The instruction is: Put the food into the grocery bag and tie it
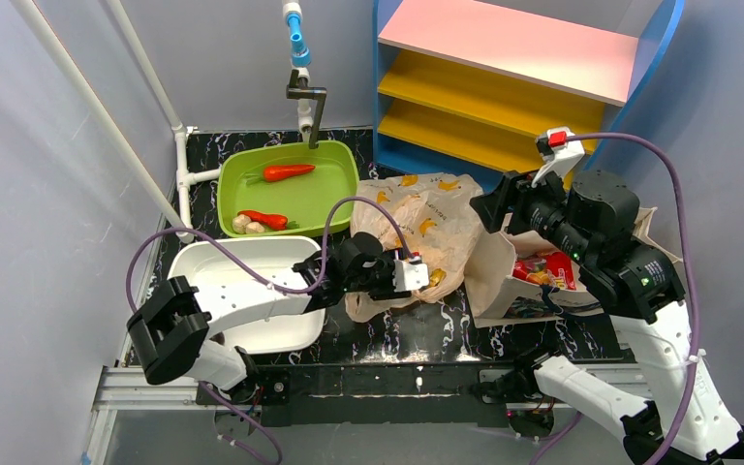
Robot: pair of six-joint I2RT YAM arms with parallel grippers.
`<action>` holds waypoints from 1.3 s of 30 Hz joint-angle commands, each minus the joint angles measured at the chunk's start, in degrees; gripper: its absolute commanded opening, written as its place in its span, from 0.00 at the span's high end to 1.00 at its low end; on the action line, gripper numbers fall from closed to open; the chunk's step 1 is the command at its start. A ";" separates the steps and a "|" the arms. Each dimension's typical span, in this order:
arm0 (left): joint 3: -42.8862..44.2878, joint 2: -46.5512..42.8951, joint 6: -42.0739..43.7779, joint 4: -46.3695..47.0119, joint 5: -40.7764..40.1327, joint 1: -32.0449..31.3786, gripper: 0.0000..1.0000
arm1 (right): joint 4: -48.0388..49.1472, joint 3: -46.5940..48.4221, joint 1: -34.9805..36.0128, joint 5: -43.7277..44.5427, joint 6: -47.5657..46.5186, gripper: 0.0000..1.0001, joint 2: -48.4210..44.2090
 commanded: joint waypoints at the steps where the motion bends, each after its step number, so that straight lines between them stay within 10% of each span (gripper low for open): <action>1: -2.37 1.62 0.42 9.56 -1.20 0.90 0.53 | -0.56 2.37 0.37 -0.31 0.22 0.33 -0.18; 39: 3.32 19.70 2.06 14.71 0.73 5.55 0.58 | -5.99 0.34 0.44 -6.39 -1.90 0.34 -4.73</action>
